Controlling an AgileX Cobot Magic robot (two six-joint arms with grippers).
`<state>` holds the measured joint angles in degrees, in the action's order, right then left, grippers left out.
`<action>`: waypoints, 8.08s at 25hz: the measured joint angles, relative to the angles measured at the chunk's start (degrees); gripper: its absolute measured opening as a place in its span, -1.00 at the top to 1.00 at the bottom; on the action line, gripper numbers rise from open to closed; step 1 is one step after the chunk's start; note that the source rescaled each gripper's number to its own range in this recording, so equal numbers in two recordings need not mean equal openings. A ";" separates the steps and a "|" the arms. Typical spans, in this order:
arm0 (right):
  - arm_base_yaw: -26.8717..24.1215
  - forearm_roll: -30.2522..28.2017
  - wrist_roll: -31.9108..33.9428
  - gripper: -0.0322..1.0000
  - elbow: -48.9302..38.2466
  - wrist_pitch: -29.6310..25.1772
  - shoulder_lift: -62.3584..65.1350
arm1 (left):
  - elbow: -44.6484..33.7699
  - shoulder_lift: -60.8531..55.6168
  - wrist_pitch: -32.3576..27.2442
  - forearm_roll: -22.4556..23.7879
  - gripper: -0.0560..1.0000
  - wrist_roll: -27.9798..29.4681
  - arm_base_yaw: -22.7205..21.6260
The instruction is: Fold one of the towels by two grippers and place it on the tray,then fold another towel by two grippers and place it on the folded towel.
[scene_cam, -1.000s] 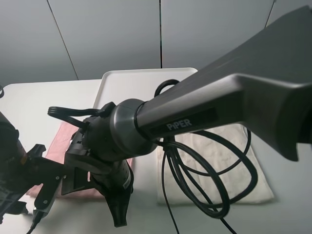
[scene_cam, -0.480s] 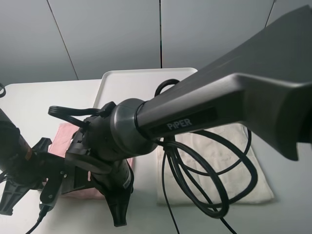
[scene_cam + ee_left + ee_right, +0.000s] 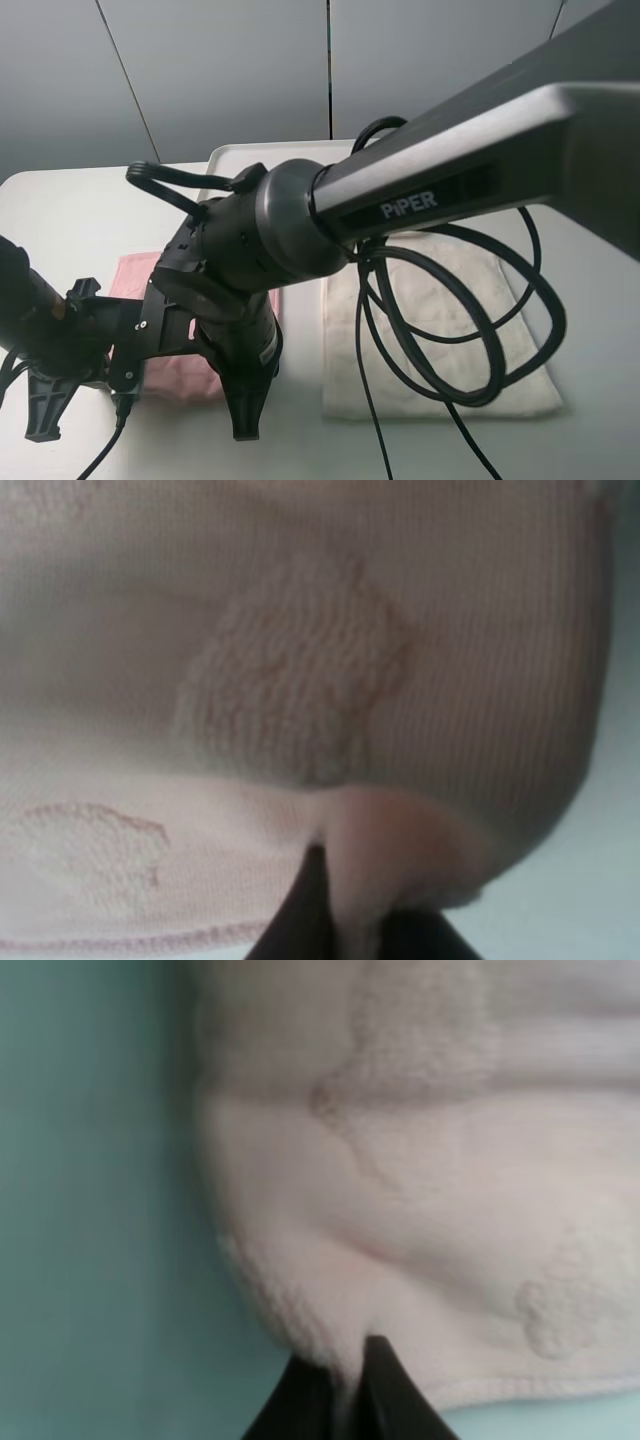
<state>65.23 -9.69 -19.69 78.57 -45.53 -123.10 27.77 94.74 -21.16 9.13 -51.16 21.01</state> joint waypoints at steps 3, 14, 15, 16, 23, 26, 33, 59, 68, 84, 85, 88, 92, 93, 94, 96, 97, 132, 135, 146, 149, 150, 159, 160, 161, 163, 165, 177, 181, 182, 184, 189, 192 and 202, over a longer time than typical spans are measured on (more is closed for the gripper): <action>-0.75 0.12 0.09 0.91 0.00 -0.05 1.33 | 0.00 -0.54 -1.04 -0.32 0.89 -1.29 0.00; -1.21 2.59 -1.99 0.91 0.00 -1.23 1.55 | -0.10 -5.63 -2.94 -10.81 0.89 -9.81 -7.49; -1.33 3.13 -1.99 0.91 0.00 -1.23 1.55 | -0.10 -6.98 -3.03 -13.14 0.89 -11.25 -8.76; -1.49 3.75 -1.99 0.91 0.00 -1.23 1.55 | -0.10 -8.41 -3.31 -16.22 0.89 -13.25 -10.35; -7.53 14.92 -3.45 0.91 0.00 -1.33 2.14 | -0.21 -15.63 -5.70 -35.74 0.89 -27.28 -18.22; -10.52 20.80 -4.37 0.91 0.00 -1.36 3.58 | -0.21 -16.35 -6.60 -41.25 0.89 -30.60 -18.58; -15.05 25.45 -3.63 0.92 0.00 -2.42 6.44 | -0.21 -16.35 -6.73 -49.09 0.89 -31.50 -18.69; -15.49 13.02 22.55 0.92 0.00 15.23 7.77 | -0.21 -16.35 10.00 -73.33 0.89 -15.79 -18.69; -15.49 7.56 29.88 0.92 0.00 16.79 7.47 | -0.21 -14.32 12.02 -73.54 0.89 -13.73 -18.69; -15.49 6.59 35.66 -0.75 0.00 23.79 3.83 | -0.21 -11.38 22.05 -75.41 -0.98 -10.43 -18.69; -15.49 6.29 36.22 -0.89 0.00 23.79 3.83 | -0.21 -11.38 22.13 -75.41 -0.99 -10.43 -18.69; -15.49 6.33 37.26 -0.99 0.00 22.58 3.83 | 0.22 -11.28 22.13 -75.80 -0.99 -10.21 -18.69; -15.70 7.00 38.09 -1.00 0.00 19.27 3.83 | 1.51 -9.97 21.16 -77.65 -0.99 -9.42 -18.85; -15.96 7.79 38.12 -1.00 0.00 17.87 3.83 | 2.12 -9.14 19.65 -78.08 -0.99 -9.31 -19.37; -16.11 8.36 38.12 -1.00 0.00 16.26 3.83 | 3.03 -7.85 18.06 -78.19 -0.99 -8.66 -19.96; -17.10 9.69 37.00 -1.00 0.22 13.61 3.83 | 5.40 -4.79 13.80 -77.81 -0.99 -5.76 -22.45; -17.70 9.69 36.76 -1.00 0.20 12.51 3.83 | 6.53 -3.00 11.35 -76.93 -0.99 -4.14 -23.97; -19.27 15.22 28.90 -1.00 3.44 3.01 4.04 | 32.88 16.55 -14.47 -8.50 -1.00 51.51 -22.87; -19.27 15.22 28.67 -1.00 3.44 2.41 4.04 | 32.97 17.23 -14.03 -6.25 -1.00 53.22 -22.87; -19.76 14.79 26.47 -1.00 3.44 -0.71 4.04 | 33.56 20.81 -13.94 -5.64 -1.00 54.06 -22.87; -20.54 14.64 26.36 -1.00 3.44 -1.51 4.04 | 33.56 21.04 -13.94 -5.75 -1.00 54.43 -22.87; -20.66 14.52 26.36 -1.00 3.44 -1.80 4.04 | 33.59 21.19 -14.05 -5.75 -1.00 54.58 -22.87; -20.92 14.16 26.23 -1.00 3.49 -2.47 4.04 | 34.05 21.35 -14.62 -5.60 -1.00 55.16 -22.64; -21.02 14.16 26.13 -1.00 3.49 -2.47 4.04 | 34.05 21.35 -14.74 -5.32 -1.00 55.22 -22.51; -21.02 14.00 26.13 -1.00 3.49 -2.35 4.04 | 34.05 21.35 -14.83 -4.68 -1.00 55.48 -22.05; -21.02 13.91 26.13 -1.00 3.49 -2.35 4.04 | 34.13 21.35 -14.83 -2.87 -1.00 56.04 -20.92; -21.02 13.87 26.13 -1.00 3.49 -2.35 4.04 | 34.13 21.35 -14.97 -0.44 -0.99 57.56 -19.59; -21.02 13.87 26.13 -1.00 3.49 -2.57 4.04 | 26.00 19.16 -6.20 3.68 -0.98 62.57 -18.29; -21.02 13.87 25.90 -1.00 3.49 -2.69 4.04 | 24.13 18.44 -3.86 3.32 -0.98 63.07 -18.29; -21.02 13.87 25.90 -1.00 3.49 -2.69 4.04 | 24.00 18.45 -3.88 3.18 -0.98 63.18 -18.29; -21.02 14.00 25.70 -1.00 3.49 -2.69 4.04 | 23.88 18.45 -4.02 2.69 -0.98 63.42 -18.29; -21.02 16.46 25.29 -1.00 3.49 -2.69 4.04 | 23.05 17.80 -4.79 -1.20 -0.98 61.05 -18.29; -21.02 16.80 25.29 -1.00 3.49 -2.69 4.04 | 20.38 16.18 -3.68 -3.04 -0.98 60.00 -18.29; -20.23 19.57 28.29 -1.00 3.49 1.19 4.04 | 15.46 12.99 -2.69 -5.94 -0.99 58.06 -18.17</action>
<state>45.00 9.88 8.59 82.06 -44.34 -119.06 43.23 107.73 -23.86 3.20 6.89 2.85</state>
